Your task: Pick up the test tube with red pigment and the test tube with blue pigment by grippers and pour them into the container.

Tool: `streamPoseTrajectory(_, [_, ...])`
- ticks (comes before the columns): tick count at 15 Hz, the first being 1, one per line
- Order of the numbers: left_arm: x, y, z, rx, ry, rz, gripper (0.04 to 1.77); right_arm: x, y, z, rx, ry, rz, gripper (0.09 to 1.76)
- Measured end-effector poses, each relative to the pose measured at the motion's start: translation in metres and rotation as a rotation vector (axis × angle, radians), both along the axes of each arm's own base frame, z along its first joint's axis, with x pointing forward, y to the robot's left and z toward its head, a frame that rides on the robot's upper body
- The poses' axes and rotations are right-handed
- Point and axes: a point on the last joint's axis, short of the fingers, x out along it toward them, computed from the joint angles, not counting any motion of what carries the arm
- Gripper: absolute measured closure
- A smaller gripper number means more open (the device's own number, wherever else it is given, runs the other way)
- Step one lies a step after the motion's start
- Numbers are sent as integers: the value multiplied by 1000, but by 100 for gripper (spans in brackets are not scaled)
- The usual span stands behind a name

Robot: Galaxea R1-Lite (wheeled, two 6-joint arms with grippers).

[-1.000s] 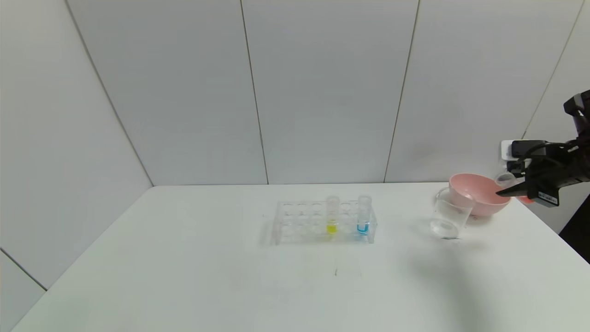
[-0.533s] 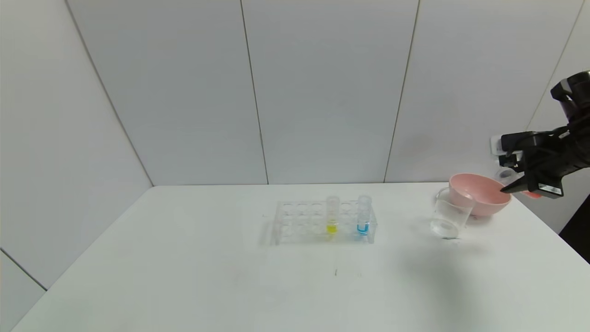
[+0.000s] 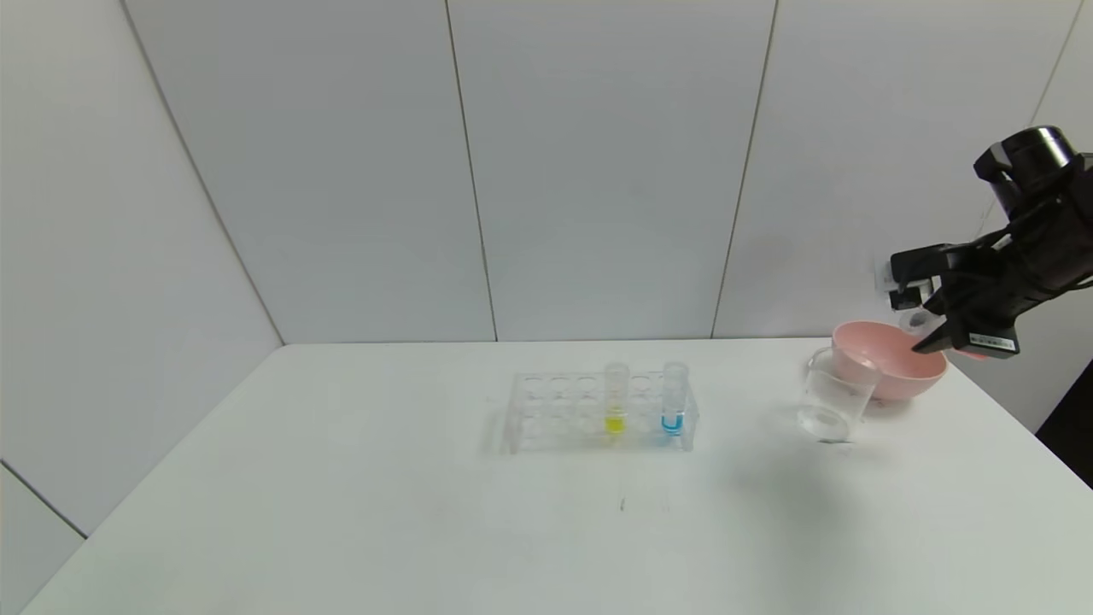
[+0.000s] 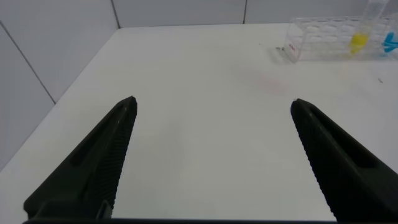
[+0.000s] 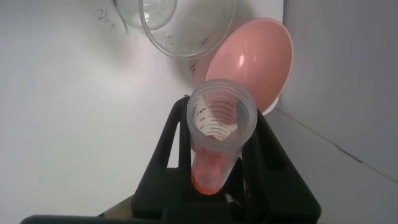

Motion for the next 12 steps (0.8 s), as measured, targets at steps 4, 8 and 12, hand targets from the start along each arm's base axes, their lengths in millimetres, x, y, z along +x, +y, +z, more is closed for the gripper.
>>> streamPoseTrajectory(4, [0, 0, 0, 0, 0, 0, 5, 6, 3, -6, -77, 14, -25, 132])
streamPoseTrajectory(8, [0, 0, 0, 0, 0, 0, 5, 12, 11, -12, -142, 17, -31, 132])
streamPoseTrajectory(12, [0, 0, 0, 0, 0, 0, 5, 19, 19, -17, -214, 11, -44, 132])
